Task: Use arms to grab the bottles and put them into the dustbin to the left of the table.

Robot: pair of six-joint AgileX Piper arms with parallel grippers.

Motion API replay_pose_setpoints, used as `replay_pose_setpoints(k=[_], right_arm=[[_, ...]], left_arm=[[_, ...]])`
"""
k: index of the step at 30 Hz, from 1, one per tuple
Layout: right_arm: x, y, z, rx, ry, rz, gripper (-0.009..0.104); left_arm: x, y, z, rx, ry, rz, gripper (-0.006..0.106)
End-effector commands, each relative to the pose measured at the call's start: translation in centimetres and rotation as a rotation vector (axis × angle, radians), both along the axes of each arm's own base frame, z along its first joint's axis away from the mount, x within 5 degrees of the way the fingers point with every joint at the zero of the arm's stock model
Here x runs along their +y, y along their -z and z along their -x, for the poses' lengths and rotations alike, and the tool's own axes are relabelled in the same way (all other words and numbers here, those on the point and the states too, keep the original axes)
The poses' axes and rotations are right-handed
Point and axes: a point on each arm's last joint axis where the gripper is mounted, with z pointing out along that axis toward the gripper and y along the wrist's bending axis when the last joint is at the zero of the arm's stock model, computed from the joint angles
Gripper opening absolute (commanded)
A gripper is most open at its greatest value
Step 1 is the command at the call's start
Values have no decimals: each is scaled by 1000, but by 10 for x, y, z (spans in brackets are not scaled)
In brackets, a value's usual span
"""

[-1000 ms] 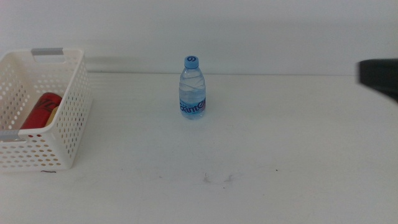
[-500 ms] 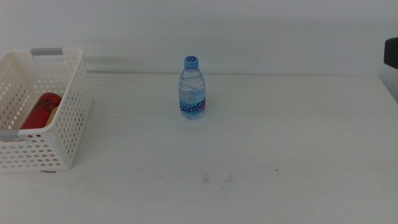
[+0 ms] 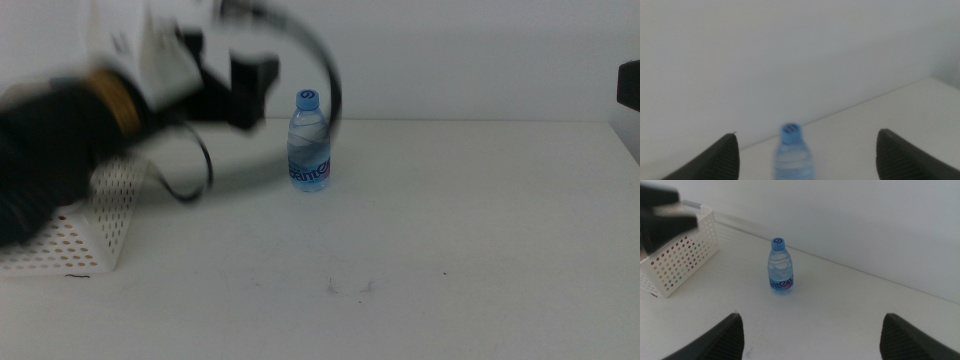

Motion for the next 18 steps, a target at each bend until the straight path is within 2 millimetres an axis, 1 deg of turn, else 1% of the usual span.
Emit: replay_pose_setpoints(k=[1,2,5,10,14,18], right_arm=[[0,-3,1,-17,-7,-10,74],[0,-3,1,-20,-5,-7,74],[0,-3,1,-19,-6,-9,74],[0,-3,1,-17,-6,-7,74],[0,-3,1,-17,-6,-7,74],[0,-3,1,-17,-6,-7,74]], left_arm=[[-5,39,2,-56,82,166,94],[-5,59,-1,-34,84,176,94],[-9,100,-13,64,76,153,94],[-21,140,-29,91,112,175,94],[-23,169,-38,139,71,199,94],[-23,181,-55,111,55,186,94]])
